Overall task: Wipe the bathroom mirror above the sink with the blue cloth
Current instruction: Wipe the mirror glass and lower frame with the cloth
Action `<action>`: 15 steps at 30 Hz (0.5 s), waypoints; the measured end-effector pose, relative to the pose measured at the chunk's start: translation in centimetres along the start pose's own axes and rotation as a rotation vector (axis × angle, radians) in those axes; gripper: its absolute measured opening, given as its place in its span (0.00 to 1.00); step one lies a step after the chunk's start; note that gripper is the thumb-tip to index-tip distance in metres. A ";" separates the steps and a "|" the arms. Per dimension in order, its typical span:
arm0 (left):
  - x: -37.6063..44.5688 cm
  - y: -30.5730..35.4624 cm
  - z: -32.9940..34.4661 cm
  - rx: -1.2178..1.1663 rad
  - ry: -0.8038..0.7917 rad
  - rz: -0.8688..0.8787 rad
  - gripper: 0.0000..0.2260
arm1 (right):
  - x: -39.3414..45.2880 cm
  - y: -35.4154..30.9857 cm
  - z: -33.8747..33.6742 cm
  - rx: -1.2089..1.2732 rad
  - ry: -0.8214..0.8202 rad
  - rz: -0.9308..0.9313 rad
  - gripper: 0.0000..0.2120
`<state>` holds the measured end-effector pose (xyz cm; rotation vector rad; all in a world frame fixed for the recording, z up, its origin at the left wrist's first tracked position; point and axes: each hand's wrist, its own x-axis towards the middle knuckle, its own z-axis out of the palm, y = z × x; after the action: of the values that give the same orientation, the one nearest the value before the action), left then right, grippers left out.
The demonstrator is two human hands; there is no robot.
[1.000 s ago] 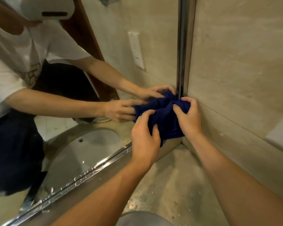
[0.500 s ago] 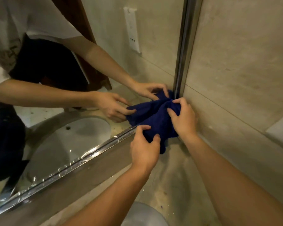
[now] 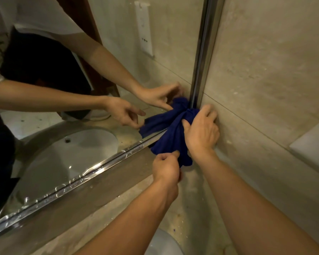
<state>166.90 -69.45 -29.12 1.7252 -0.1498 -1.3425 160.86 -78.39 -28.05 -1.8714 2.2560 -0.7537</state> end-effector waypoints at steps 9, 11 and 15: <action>1.4 1.6 4.4 -0.492 -0.268 -0.282 0.19 | 1.0 0.4 1.8 0.738 -0.357 0.586 0.33; 2.3 1.9 4.7 -0.528 -0.141 -0.170 0.12 | 1.1 0.3 2.1 0.957 -0.376 0.659 0.27; 3.5 3.8 5.1 -0.653 -0.062 -0.150 0.12 | 2.1 0.3 3.0 1.105 -0.348 0.681 0.14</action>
<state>165.70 -76.60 -28.92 1.1567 0.3567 -1.3569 161.33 -81.24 -30.31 -0.6102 1.5103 -1.0793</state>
